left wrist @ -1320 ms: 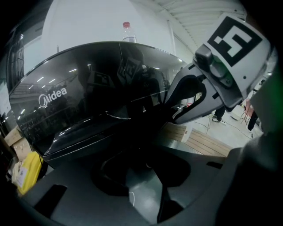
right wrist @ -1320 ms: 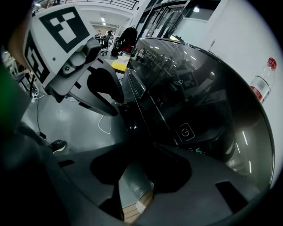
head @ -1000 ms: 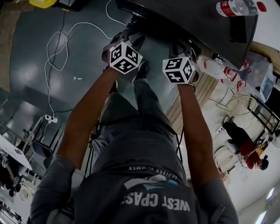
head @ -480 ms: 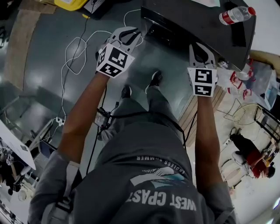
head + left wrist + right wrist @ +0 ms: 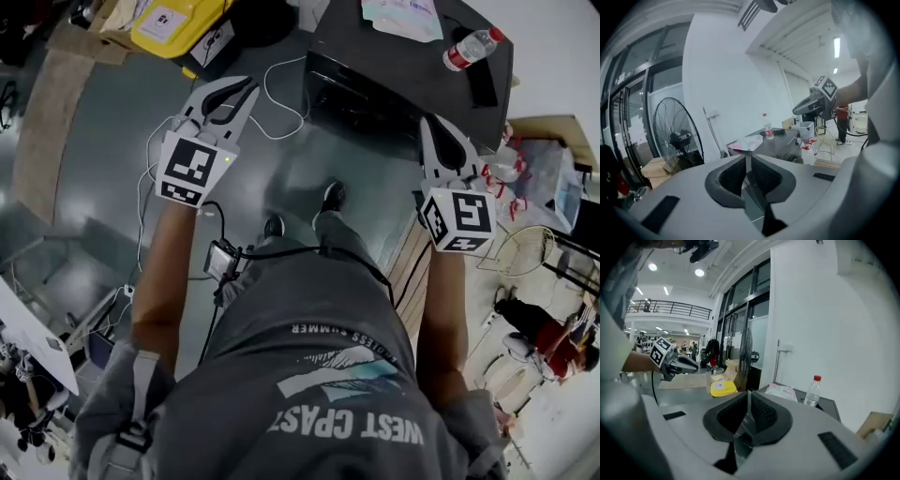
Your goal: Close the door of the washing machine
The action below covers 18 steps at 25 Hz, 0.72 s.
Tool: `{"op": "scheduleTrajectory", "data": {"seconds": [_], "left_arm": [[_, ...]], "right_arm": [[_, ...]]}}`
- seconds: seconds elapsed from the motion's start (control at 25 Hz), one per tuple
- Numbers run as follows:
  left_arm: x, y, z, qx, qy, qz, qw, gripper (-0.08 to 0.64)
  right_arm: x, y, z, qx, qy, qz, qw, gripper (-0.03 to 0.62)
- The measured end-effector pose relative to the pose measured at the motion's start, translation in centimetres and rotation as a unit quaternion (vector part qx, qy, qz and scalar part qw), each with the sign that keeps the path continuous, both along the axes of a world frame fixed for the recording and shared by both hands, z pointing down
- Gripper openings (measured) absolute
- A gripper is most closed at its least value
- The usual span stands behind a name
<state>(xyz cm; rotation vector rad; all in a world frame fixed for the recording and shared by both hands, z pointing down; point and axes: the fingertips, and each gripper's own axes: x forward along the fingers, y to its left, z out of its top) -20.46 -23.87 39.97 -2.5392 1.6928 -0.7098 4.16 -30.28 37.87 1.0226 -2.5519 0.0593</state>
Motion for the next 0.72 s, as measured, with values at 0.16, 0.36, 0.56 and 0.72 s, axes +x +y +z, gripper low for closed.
{"op": "scheduleTrajectory", "data": {"seconds": [0.16,0.36,0.56,0.72], "left_arm": [[-1.2,1.9,-4.7,0.039,0.005,0.004,0.9992,0.048],[-1.8,4.5,-9.4,0.060,0.036,0.009,0.9975,0.046],[-1.6,6.6,-13.4,0.100,0.065,0.037,0.9922,0.046],[-1.7,8.0,-15.4,0.123,0.109,0.043,0.9855,0.046]], "right_arm": [[0.3,1.7,-4.9,0.022,-0.038,0.011,0.999,0.044],[0.1,3.9,-10.0,0.053,-0.073,0.010,0.996,0.041],[0.0,6.4,-14.5,0.083,-0.098,0.011,0.992,0.037],[-0.3,8.5,-17.2,0.101,-0.109,0.006,0.989,0.029]]}}
